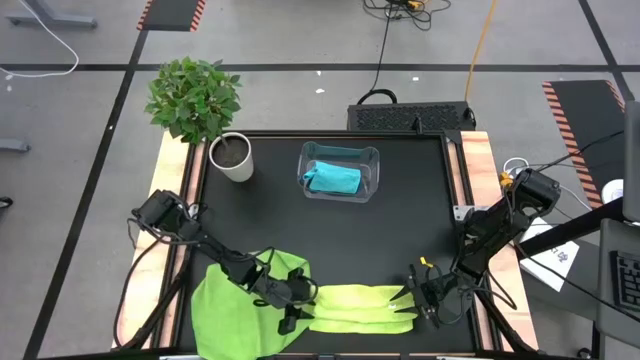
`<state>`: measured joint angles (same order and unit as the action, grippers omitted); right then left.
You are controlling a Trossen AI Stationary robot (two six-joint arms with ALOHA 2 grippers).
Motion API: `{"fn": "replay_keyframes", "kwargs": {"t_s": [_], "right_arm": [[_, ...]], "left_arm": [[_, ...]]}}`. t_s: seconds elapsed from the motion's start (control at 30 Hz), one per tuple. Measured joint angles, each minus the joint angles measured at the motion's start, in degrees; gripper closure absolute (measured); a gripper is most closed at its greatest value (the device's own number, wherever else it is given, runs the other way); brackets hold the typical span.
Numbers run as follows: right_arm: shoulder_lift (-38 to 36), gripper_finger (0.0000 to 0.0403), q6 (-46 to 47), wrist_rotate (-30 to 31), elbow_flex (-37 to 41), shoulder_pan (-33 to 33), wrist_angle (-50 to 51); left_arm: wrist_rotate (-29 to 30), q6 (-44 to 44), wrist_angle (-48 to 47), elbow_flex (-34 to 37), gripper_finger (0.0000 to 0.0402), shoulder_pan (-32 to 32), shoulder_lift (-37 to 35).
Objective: Fold microfiber towels
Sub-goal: Fold the light green towel
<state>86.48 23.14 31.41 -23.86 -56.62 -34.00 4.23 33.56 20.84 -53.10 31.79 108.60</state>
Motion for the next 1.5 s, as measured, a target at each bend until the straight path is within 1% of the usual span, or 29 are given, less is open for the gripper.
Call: {"fn": "replay_keyframes", "kwargs": {"t_s": [0.27,0.37,0.47,0.57,0.67,0.7,0.73,0.83,0.93,1.07,1.13,1.2,1.3,1.37,1.5], "right_arm": [[0.0,0.0266,-0.02,-0.01,0.0,0.0,0.02],[0.0,0.0266,-0.03,-0.01,0.02,0.0,0.05],[0.0,0.0266,-0.04,0.01,0.3,0.0,0.02],[0.02,0.0266,0.12,0.0,0.81,0.0,-0.31],[0.02,0.0266,0.31,-0.01,1.76,0.0,-1.28],[0.02,0.0266,0.84,0.01,2.09,0.0,-1.68],[0.02,0.0266,1.49,0.03,2.41,0.0,-1.88],[0.02,0.0266,3.6,0.25,3.38,0.0,-2.52],[0.02,0.0266,4.81,0.43,4.07,0.0,-2.61],[0.02,0.0266,4.32,1.46,4.15,0.0,-3.1],[0.02,0.0266,3.41,1.78,4.15,0.0,-4.39],[0.02,0.0266,2.87,1.63,4.15,0.02,-5.73],[0.02,0.0266,1.84,1.61,4.15,0.09,-6.08],[0.02,0.0266,2.74,1.61,4.15,0.82,-6.1],[0.02,0.0266,5.74,1.6,4.15,2.69,-6.01]], "left_arm": [[1.74,-0.08,0.85,0.02,0.0214,0.07,0.91],[2.18,0.46,1.82,-0.01,0.0229,0.09,2.44],[1.37,0.43,4.26,0.0,0.0265,0.09,3.78],[1.4,-1.1,4.77,0.0,0.0313,0.25,3.89],[1.8,-5.54,5.54,0.0,0.0373,1.45,3.63],[1.71,-7.43,6.18,0.0,0.0386,2.0,3.46],[1.32,-9.26,7.29,0.0,0.0391,2.54,3.35],[0.55,-13.27,9.36,-0.02,0.0388,4.18,3.31],[0.32,-14.42,10.52,-0.02,0.0394,5.36,3.32],[0.42,-16.08,9.09,-0.02,0.0393,6.43,3.32],[1.8,-16.98,7.13,-0.02,0.039,6.65,3.32],[1.98,-16.96,5.3,-0.02,0.0391,6.59,3.32],[2.18,-16.96,4.74,-0.02,0.0397,5.91,3.32],[2.19,-17.27,5.11,-0.02,0.0397,5.43,3.32],[1.86,-18.07,6.25,-0.02,0.0375,4.85,3.32]]}}
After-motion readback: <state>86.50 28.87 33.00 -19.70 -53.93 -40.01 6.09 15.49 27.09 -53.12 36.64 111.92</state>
